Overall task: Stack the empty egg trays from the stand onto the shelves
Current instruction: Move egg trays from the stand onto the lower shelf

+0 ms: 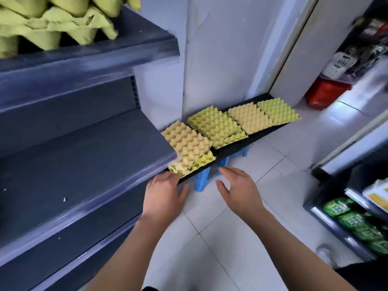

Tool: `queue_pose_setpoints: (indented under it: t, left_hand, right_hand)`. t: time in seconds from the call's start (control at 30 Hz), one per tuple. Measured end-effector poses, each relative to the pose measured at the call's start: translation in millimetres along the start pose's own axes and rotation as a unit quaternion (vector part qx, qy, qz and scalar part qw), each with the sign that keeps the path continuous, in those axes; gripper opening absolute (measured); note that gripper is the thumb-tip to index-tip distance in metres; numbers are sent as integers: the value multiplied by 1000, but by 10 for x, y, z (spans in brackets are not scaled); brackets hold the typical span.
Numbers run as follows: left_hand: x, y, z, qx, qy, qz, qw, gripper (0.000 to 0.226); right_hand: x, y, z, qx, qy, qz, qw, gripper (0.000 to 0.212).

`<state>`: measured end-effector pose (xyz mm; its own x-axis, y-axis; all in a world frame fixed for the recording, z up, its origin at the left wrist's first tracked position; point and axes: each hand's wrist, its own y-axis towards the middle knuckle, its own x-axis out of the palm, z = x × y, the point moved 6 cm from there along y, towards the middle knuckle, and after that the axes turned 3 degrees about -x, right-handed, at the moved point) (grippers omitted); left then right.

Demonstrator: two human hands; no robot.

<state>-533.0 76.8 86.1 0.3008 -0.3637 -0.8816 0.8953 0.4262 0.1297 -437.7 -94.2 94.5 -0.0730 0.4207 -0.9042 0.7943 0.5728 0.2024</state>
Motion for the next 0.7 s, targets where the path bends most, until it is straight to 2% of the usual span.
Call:
queue_pose_setpoints:
  t: [0.17, 0.5, 0.7]
  left_hand:
    - [451, 567, 281, -19, -29, -24, 999, 25]
    - [1173, 1940, 258, -96, -26, -126, 987, 49]
    - [1471, 2596, 148, -167, -17, -181, 969, 56]
  right_hand:
    - [8, 484, 570, 14, -5, -4, 1000, 34]
    - [391, 1860, 1324, 60, 27, -76, 995, 33]
    - [722, 2601, 1644, 42, 33, -138, 989, 44]
